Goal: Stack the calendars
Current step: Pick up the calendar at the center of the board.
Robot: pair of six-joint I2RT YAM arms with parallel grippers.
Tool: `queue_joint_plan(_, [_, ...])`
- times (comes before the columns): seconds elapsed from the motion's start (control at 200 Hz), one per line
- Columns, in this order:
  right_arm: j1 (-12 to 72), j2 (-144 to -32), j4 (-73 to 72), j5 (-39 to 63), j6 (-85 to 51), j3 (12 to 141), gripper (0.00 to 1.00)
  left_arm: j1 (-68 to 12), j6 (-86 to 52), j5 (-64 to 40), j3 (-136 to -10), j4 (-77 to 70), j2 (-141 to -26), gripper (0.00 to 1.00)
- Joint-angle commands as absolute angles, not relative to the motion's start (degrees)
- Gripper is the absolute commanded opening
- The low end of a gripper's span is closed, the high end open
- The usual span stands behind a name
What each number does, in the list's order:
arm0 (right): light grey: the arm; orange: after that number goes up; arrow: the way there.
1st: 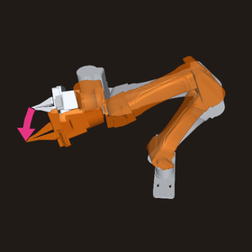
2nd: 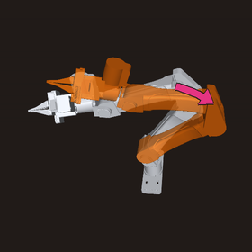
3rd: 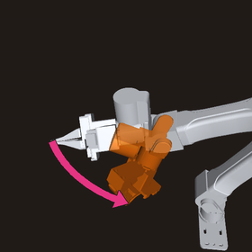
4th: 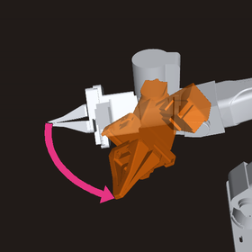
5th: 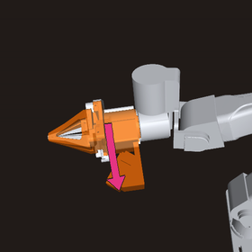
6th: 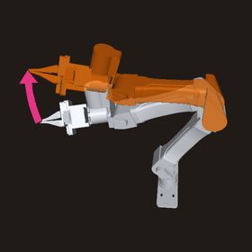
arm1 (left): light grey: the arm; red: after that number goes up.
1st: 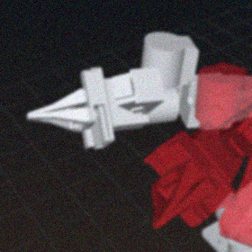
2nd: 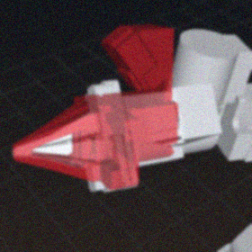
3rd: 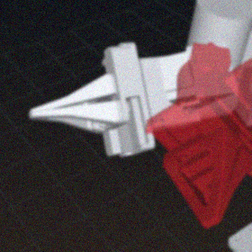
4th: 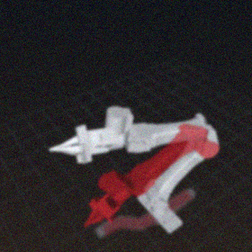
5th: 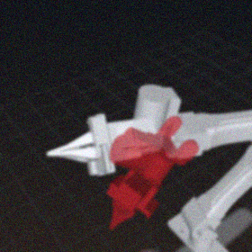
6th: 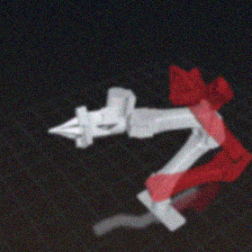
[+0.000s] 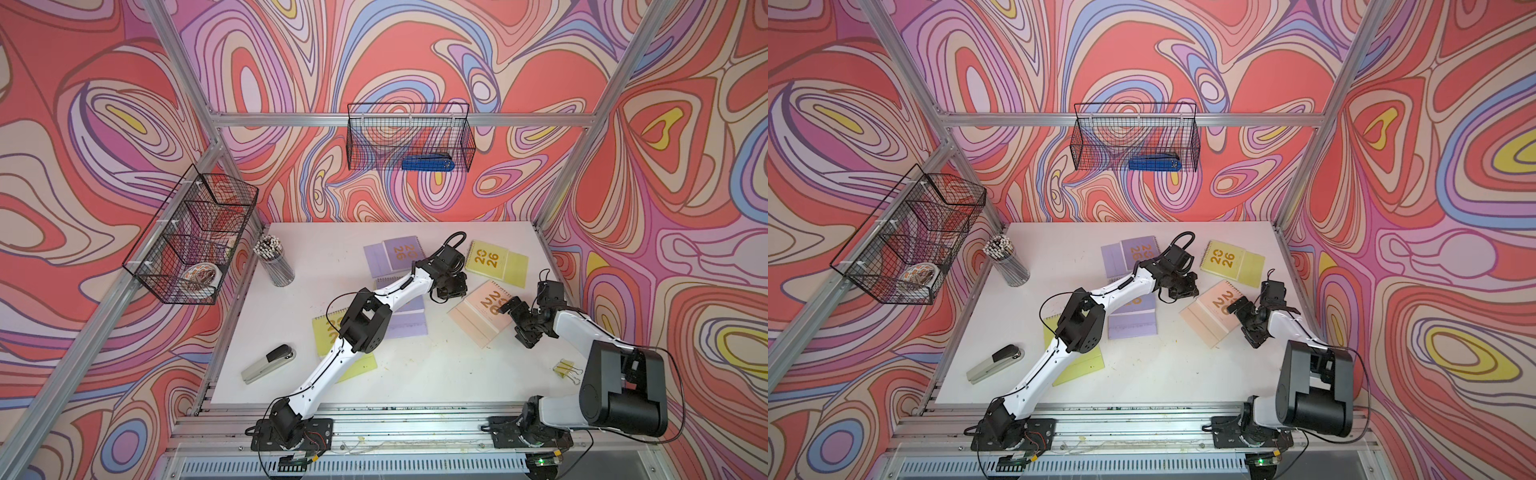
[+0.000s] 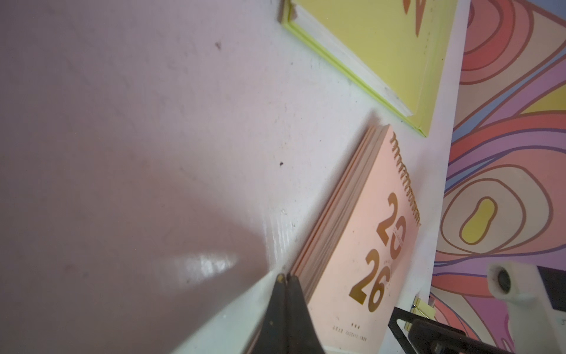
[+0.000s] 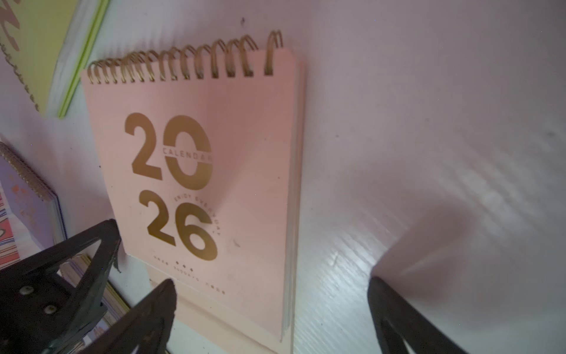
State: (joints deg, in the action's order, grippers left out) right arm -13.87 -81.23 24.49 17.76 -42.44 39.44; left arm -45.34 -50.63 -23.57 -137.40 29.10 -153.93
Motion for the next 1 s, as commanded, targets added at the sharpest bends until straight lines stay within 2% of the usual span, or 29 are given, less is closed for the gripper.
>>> queue_joint_plan(0.0, [-13.9, -84.7, 21.0, 21.5, -41.4, 37.8, 0.99, -45.7, -52.4, -23.3, -140.1, 28.3, -156.6, 0.0])
queue_joint_plan(0.155, [-13.9, -86.5, 17.6, 25.0, -40.7, 37.1, 0.98, -45.7, -52.6, -23.4, -141.8, 29.5, -158.9, 0.0])
queue_joint_plan(0.341, [-13.9, -88.5, 10.4, 33.9, -40.6, 36.7, 0.98, -45.8, -53.3, -24.7, -141.8, 30.7, -160.1, 0.0])
queue_joint_plan(0.571, [-13.9, -82.4, -3.3, 41.3, -46.0, 35.3, 0.97, -46.2, -53.3, -25.9, -140.9, 31.4, -160.1, 0.0])
queue_joint_plan(0.726, [-13.9, -79.5, -9.6, 43.8, -50.3, 34.7, 0.94, -46.2, -52.9, -25.9, -140.3, 31.4, -159.2, 0.0])
queue_joint_plan(0.991, [-13.9, -76.9, -9.9, 41.5, -51.4, 33.6, 0.81, -46.1, -51.9, -25.2, -139.3, 32.0, -157.4, 0.0])
